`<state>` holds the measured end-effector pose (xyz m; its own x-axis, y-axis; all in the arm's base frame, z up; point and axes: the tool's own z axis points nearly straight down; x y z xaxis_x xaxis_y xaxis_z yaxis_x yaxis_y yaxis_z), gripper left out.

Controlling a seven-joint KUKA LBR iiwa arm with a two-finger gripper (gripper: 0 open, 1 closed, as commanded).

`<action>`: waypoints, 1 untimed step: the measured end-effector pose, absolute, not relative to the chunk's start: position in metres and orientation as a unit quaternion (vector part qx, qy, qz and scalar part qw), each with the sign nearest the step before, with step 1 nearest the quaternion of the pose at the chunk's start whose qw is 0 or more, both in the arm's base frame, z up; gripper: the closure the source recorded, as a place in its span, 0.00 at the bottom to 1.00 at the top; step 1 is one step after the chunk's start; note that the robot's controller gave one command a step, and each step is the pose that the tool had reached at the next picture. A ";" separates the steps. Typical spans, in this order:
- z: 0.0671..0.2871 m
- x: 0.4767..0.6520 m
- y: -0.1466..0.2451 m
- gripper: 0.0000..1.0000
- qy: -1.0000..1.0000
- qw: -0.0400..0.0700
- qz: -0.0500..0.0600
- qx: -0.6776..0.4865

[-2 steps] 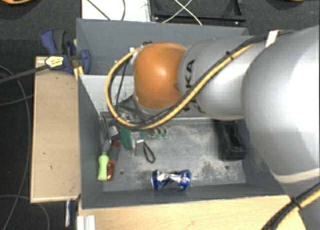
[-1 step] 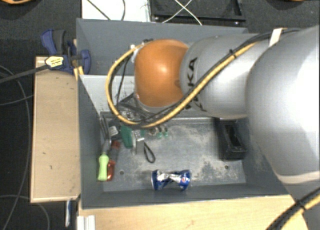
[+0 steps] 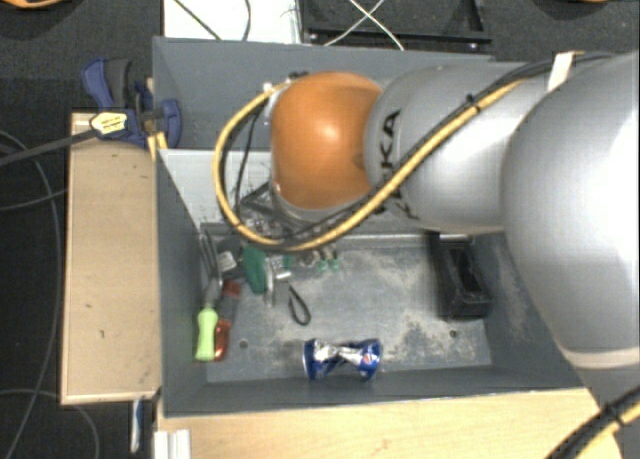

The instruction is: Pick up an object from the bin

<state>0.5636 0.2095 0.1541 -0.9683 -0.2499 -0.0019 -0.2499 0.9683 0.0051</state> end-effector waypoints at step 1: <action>0.164 0.565 0.210 1.00 0.992 0.003 0.003 -0.126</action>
Offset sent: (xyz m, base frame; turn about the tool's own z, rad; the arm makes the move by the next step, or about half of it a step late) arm 0.0001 0.0000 0.0439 0.0000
